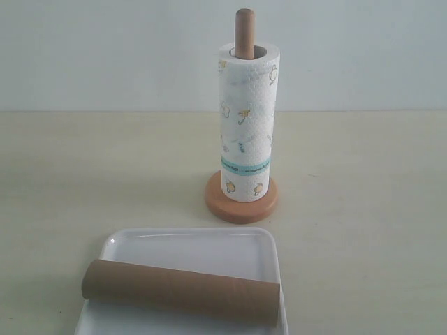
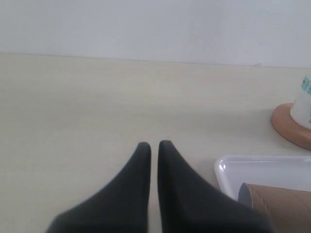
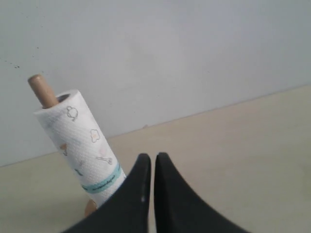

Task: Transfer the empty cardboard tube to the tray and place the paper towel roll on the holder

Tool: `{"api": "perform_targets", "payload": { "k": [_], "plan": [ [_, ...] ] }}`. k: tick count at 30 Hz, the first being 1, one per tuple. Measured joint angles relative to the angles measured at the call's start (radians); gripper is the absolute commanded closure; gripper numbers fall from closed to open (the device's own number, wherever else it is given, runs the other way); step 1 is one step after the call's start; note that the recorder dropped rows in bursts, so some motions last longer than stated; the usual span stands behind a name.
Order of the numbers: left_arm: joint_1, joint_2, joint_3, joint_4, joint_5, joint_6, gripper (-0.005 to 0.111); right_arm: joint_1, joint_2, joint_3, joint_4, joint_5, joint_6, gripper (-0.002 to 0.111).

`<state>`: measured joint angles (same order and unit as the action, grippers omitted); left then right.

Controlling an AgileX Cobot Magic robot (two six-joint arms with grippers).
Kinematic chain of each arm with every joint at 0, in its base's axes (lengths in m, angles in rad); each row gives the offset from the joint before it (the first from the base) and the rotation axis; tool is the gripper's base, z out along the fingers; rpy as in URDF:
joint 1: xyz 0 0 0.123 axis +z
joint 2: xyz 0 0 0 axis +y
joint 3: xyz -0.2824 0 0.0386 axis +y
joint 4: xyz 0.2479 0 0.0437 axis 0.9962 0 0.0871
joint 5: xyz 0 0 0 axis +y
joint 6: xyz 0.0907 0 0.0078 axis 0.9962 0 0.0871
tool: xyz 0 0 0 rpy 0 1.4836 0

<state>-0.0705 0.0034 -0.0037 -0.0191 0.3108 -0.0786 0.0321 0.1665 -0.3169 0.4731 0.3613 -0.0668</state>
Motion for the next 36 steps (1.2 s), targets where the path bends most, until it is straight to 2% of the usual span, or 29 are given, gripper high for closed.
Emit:
{"api": "perform_targets", "payload": {
  "k": [11, 21, 25, 30, 36],
  "plan": [
    [0.000, 0.000, 0.000, 0.000, 0.000, 0.000, 0.102, 0.000, -0.118, 0.298, 0.005, -0.238, -0.033, 0.106],
    [0.000, 0.000, 0.000, 0.000, 0.000, 0.000, 0.102, 0.000, -0.161, 0.312, -0.001, -0.247, -0.203, 0.106],
    [0.000, 0.000, 0.000, 0.000, 0.000, 0.000, 0.102, 0.000, -0.161, 0.312, -0.005, -0.204, -0.295, 0.106],
    [0.000, 0.000, 0.000, 0.001, 0.000, 0.000, 0.102, 0.000, -0.161, 0.313, -0.009, -0.039, -0.427, 0.106],
    [0.000, 0.000, 0.000, 0.001, 0.000, 0.000, 0.102, 0.000, -0.161, 0.317, -0.013, 0.014, -0.409, 0.106]
  ]
}}
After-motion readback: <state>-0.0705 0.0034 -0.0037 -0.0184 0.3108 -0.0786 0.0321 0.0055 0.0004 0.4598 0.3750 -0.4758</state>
